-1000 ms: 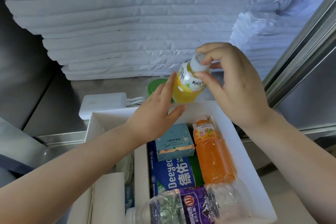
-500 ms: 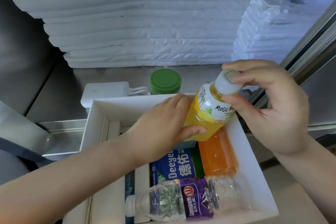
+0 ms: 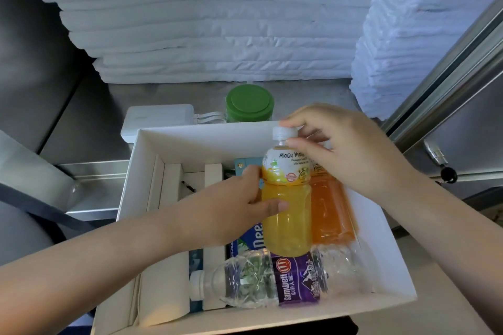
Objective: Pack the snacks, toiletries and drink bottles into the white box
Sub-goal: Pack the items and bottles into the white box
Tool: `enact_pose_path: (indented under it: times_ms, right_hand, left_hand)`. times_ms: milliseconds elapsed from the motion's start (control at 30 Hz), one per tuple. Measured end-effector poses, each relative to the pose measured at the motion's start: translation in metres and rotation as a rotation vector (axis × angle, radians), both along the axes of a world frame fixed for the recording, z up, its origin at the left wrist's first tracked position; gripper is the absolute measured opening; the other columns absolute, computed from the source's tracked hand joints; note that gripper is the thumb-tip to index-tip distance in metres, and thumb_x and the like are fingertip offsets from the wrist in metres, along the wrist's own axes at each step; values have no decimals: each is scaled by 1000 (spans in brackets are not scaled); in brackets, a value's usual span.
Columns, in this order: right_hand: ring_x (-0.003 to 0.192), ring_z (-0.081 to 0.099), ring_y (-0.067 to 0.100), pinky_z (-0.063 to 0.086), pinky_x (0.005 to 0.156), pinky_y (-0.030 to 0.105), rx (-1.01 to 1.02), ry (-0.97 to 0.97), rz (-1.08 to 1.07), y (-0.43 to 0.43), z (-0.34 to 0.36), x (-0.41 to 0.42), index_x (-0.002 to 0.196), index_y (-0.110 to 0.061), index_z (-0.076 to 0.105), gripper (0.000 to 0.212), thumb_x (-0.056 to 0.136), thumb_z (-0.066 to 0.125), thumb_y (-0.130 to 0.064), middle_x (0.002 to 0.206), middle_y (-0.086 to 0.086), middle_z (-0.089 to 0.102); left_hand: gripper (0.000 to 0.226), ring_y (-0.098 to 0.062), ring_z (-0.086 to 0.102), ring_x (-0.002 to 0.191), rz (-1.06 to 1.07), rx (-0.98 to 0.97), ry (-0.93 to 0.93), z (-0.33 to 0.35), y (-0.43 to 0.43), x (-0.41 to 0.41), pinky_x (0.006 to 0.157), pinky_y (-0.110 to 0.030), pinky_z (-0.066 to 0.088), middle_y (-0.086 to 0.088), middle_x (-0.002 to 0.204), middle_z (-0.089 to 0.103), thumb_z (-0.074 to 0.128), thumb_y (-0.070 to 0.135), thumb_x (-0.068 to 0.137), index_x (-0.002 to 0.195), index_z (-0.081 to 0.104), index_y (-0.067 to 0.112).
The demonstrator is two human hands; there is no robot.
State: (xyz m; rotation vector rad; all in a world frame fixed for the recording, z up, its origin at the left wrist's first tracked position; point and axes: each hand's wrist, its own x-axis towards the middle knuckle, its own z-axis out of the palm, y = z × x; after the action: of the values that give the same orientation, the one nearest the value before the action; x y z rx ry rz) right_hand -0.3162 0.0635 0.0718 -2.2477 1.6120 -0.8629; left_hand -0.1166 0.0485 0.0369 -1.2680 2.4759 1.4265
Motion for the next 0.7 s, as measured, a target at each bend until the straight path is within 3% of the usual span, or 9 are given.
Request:
enact_pose_path:
  times_ms: [167,267,333,433,500,567,633,700]
  right_hand:
    - [91,61,9,47,83,24,32,263,115,-4,-11,9,109,-17,69,22,94,55,-21,118,-3,60]
    - [98,62,14,50,86,35,41,340,109,-6,-17,9,108,-16,70,23,94,54,-25,117,-1,61]
    - [102,60,12,47,90,31,66,356,95,-6,-19,7,110,-19,69,27,93,53,-32,118,-4,60]
    - [103,55,4,40,90,21,110,335,90,-7,-21,3,113,-22,68,32,92,50,-38,121,-8,57]
    - [104,48,-4,34,88,15,191,292,81,-6,-22,0,119,-28,64,41,88,44,-47,126,-16,49]
    - [103,44,-9,37,87,13,273,256,86,-6,-22,-1,124,-33,58,50,83,41,-55,129,-24,39]
    - [103,44,-11,42,89,16,326,248,103,-6,-20,-1,125,-36,53,54,78,43,-60,129,-29,31]
    - [109,46,-7,45,95,23,374,201,122,-7,-18,1,126,-39,51,52,77,48,-58,131,-32,29]
  left_hand:
    - [63,-10,67,84,84,196,59,-10,-1,-2,82,-32,55,1,98,69,38,66,72,113,47,19]
    - [44,-11,68,82,68,209,44,-14,-4,-5,81,-30,55,-1,95,70,37,60,85,104,51,23]
    - [36,-5,67,76,50,163,14,-16,-5,-6,75,-24,55,2,89,70,34,57,90,101,50,26]
    - [49,4,62,62,44,6,-66,-17,-1,-7,57,-11,50,7,75,67,28,64,88,111,41,23]
    - [54,1,63,60,24,-37,-103,-18,0,-8,56,-14,51,5,74,68,25,66,87,121,33,25]
    - [55,-3,65,63,31,30,-91,-18,-2,-9,63,-21,55,2,77,70,28,64,88,126,29,25]
    - [54,-10,69,70,79,151,-44,-15,-5,-10,73,-31,57,-1,82,70,35,60,89,128,29,23]
    - [53,-12,68,67,127,213,-22,-9,-7,-7,71,-31,58,-3,78,69,41,57,88,125,32,20]
